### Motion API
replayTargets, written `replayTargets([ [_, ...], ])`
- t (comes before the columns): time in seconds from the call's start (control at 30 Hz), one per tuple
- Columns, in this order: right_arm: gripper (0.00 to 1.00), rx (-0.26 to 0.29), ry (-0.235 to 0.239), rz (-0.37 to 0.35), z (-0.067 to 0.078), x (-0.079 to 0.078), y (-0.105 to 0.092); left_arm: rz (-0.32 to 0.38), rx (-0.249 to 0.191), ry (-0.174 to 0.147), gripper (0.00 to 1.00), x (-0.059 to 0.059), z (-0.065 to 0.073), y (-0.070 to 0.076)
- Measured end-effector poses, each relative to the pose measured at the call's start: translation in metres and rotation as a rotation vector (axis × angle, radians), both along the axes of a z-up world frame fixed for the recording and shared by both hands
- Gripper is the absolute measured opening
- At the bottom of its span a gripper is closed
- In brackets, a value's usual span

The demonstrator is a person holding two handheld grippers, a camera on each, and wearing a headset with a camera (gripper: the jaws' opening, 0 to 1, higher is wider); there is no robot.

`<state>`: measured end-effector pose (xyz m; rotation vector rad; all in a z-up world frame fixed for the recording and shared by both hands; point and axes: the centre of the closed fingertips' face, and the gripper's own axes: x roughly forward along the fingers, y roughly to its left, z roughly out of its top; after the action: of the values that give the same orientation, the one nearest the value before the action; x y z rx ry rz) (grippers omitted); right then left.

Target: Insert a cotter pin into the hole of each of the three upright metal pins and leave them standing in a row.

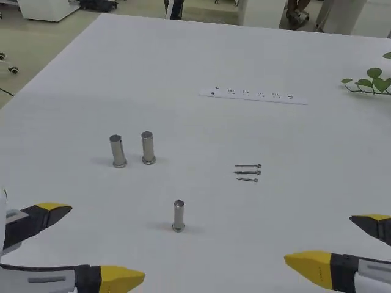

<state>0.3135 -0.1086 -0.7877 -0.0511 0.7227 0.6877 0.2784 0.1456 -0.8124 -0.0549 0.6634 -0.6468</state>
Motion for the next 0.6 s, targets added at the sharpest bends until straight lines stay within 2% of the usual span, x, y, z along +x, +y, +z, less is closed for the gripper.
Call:
replayTargets([
  [0.07, 0.89, -0.011, -0.003, 0.013, 0.002, 0.004, 0.001, -0.001, 0.0, 0.002, 1.0, -0.002, -0.004, 0.002],
  [0.23, 0.85, -0.07, -0.018, 0.131, 0.005, 0.015, 0.009, 0.021, -0.013, 0.026, 1.0, -0.005, -0.004, 0.004],
  [0.47, 0.82, -0.092, -0.035, 0.202, 0.011, 0.03, 0.019, 0.033, -0.015, 0.026, 1.0, -0.005, -0.003, 0.006],
  [0.6, 0.75, -0.107, -0.036, 0.259, 0.011, 0.038, 0.027, 0.028, -0.02, 0.052, 1.0, -0.007, -0.008, 0.004],
])
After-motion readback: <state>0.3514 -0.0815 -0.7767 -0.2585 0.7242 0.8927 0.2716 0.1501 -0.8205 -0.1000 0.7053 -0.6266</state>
